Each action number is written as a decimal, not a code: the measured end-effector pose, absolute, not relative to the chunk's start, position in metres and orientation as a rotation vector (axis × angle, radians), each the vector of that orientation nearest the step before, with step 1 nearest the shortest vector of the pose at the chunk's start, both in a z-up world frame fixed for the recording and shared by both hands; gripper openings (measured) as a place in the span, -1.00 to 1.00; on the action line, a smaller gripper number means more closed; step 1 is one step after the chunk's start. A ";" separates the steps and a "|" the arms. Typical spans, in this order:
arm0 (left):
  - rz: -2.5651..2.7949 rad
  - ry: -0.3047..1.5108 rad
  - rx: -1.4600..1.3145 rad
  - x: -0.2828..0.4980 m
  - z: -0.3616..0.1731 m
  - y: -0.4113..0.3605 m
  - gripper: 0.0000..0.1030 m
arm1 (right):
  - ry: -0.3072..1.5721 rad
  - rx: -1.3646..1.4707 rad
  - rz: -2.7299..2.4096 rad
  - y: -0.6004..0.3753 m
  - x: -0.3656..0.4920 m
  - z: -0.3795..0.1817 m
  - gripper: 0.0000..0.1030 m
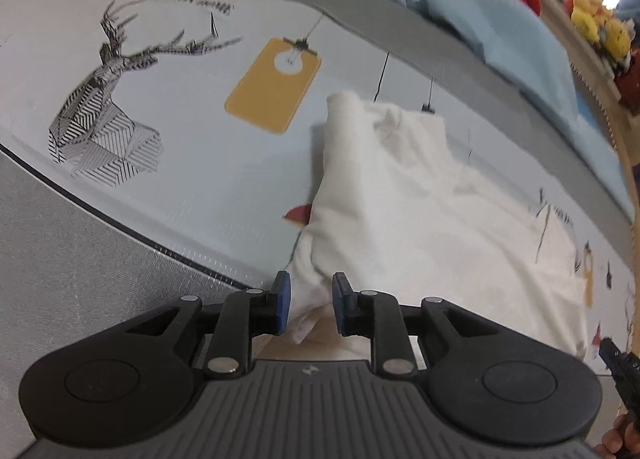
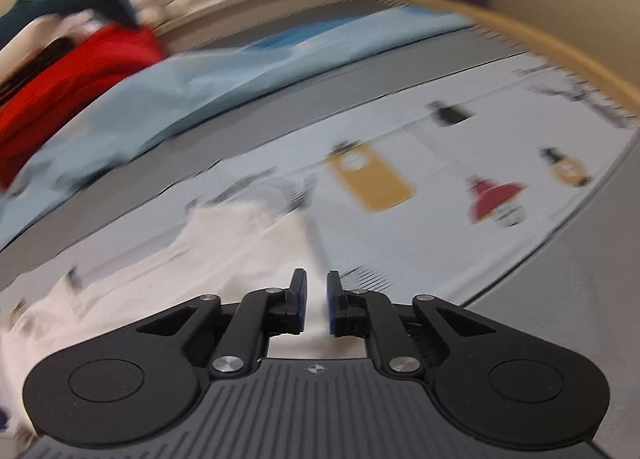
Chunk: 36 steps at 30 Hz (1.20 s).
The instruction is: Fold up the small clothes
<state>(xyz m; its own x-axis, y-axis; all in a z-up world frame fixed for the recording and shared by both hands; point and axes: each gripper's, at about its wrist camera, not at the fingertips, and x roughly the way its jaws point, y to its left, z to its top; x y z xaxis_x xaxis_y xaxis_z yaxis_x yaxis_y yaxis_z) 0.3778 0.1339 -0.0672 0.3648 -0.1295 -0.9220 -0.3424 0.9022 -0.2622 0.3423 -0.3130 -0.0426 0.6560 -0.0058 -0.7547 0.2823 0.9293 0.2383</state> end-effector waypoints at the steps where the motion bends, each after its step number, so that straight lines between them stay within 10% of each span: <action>1: 0.135 1.211 -0.449 0.378 -0.071 0.132 -0.53 | 0.875 0.347 -0.116 -0.306 0.345 -0.046 -0.69; 13: 0.143 1.213 -0.377 0.382 -0.089 0.120 -0.29 | 1.052 0.292 0.026 -0.264 0.354 -0.076 -0.60; 15: 0.147 1.206 -0.351 0.382 -0.087 0.121 -0.75 | 1.055 0.286 0.027 -0.263 0.354 -0.077 -0.60; 22: 0.205 1.189 -0.325 0.369 -0.066 0.145 -1.00 | 1.079 0.275 -0.008 -0.269 0.355 -0.084 -0.58; 36: 0.149 1.216 -0.331 0.382 -0.094 0.137 -0.96 | 1.030 0.347 -0.117 -0.290 0.353 -0.081 -0.57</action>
<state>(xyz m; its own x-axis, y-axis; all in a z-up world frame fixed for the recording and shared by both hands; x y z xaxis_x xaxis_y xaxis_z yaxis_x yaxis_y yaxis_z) 0.3825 0.1371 -0.0942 0.3446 -0.0636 -0.9366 -0.2873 0.9427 -0.1698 0.3527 -0.2898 -0.0810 0.5141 0.0665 -0.8551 0.2564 0.9395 0.2272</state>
